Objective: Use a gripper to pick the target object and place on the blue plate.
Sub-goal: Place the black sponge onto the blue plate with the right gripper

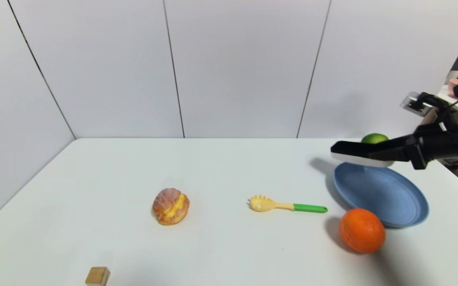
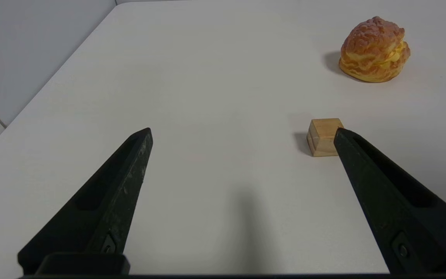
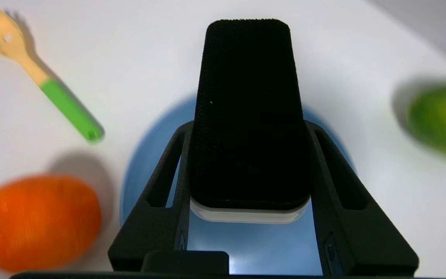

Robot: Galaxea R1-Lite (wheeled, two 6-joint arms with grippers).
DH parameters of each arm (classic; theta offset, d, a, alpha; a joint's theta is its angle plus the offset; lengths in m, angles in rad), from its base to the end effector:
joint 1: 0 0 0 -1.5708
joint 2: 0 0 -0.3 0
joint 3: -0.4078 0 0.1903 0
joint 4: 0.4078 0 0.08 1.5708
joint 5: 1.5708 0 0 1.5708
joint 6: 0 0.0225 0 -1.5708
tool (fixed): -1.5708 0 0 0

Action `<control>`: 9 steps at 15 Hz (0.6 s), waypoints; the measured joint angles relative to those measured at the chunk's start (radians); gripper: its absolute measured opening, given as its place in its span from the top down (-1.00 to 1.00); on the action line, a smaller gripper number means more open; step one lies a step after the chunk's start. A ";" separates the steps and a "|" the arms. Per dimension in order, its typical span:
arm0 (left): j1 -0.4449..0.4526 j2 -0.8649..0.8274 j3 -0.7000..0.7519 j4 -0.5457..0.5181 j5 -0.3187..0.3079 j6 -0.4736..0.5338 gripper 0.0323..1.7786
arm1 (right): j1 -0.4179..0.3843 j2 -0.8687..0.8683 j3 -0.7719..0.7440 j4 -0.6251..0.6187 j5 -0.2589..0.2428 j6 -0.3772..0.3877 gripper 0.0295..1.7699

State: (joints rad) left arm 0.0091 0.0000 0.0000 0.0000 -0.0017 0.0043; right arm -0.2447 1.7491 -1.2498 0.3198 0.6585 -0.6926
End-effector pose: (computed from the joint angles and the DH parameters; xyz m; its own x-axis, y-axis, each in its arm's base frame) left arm -0.0228 -0.0002 0.0755 1.0000 0.0074 0.0000 -0.0074 1.0000 0.0043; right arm 0.3036 -0.0616 0.2064 0.6723 0.4629 -0.5778 -0.6171 0.7815 -0.0920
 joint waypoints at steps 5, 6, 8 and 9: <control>0.000 0.000 0.000 0.000 0.000 0.000 -0.90 | -0.131 -0.118 0.181 -0.004 0.011 -0.002 0.05; 0.000 0.000 0.000 0.000 0.000 0.000 -0.90 | -0.137 -0.129 0.203 -0.004 0.013 -0.002 0.05; 0.000 0.000 0.000 0.000 0.000 0.000 -0.90 | -0.143 -0.141 0.240 -0.017 0.015 -0.002 0.05; 0.000 0.000 0.000 0.000 0.000 0.000 -0.90 | -0.144 -0.143 0.256 -0.041 0.016 -0.002 0.05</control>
State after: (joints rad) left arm 0.0096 0.0000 0.0000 0.0000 -0.0013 0.0047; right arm -0.3887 1.6057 -0.9938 0.2785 0.6743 -0.6945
